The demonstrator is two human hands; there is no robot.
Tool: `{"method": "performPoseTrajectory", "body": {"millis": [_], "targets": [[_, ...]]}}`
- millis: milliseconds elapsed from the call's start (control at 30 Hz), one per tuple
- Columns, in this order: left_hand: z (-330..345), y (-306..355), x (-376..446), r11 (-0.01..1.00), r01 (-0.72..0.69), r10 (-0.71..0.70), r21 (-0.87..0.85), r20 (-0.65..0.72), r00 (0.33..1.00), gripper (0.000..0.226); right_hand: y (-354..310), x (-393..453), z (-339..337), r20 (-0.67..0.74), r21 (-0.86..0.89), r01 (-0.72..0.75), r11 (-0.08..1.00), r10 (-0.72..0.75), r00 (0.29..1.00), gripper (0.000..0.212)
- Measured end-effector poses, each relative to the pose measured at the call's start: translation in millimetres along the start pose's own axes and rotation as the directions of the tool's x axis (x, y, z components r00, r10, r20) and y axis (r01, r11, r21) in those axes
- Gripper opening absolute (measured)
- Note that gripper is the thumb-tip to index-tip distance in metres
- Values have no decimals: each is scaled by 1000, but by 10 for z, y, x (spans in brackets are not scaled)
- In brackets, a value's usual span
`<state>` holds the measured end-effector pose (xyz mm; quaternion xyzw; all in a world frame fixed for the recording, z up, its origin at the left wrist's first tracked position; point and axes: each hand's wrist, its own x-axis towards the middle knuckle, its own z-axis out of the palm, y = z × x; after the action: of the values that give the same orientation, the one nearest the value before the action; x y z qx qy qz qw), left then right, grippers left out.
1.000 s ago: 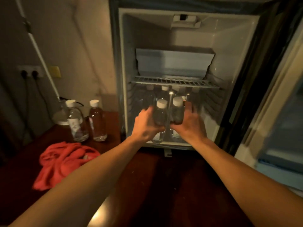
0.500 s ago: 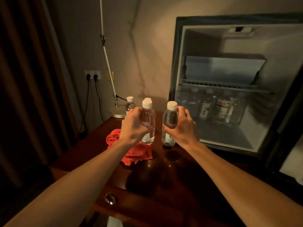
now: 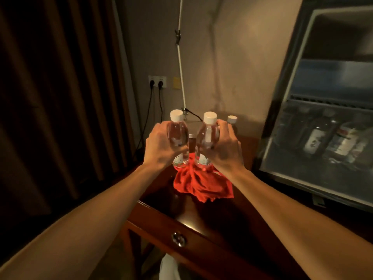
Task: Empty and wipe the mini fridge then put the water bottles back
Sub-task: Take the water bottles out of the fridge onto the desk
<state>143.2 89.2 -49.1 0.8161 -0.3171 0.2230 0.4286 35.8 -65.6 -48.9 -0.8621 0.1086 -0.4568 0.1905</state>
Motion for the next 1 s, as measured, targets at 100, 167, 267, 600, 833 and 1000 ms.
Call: {"method": "performPoseTrajectory", "body": {"millis": [100, 167, 267, 600, 833, 1000], "targets": [[-181, -247, 30, 997, 51, -50, 57, -15, 999, 69, -136, 61, 264, 47, 100, 33, 994, -38, 998, 68], [-281, -422, 6, 992, 86, -85, 89, -18, 996, 70, -229, 86, 449, 80, 163, 33, 986, -46, 996, 66], [-389, -668, -71, 983, 138, -137, 123, -18, 990, 72, -359, 93, 730, 137, 246, -24, 969, -11, 991, 62], [-492, -1108, -190, 965, 225, -226, 134, -13, 974, 74, -428, -33, 1345, 237, 231, -68, 971, 12, 971, 66], [-415, -1077, -245, 970, 216, -221, 115, 36, 975, 63, -382, -34, 1399, 283, 249, -96, 964, 22, 959, 70], [-400, -1138, -403, 937, 311, -331, 159, 126, 935, 69, -363, -35, 1270, 347, 244, -145, 959, 53, 936, 72]]}}
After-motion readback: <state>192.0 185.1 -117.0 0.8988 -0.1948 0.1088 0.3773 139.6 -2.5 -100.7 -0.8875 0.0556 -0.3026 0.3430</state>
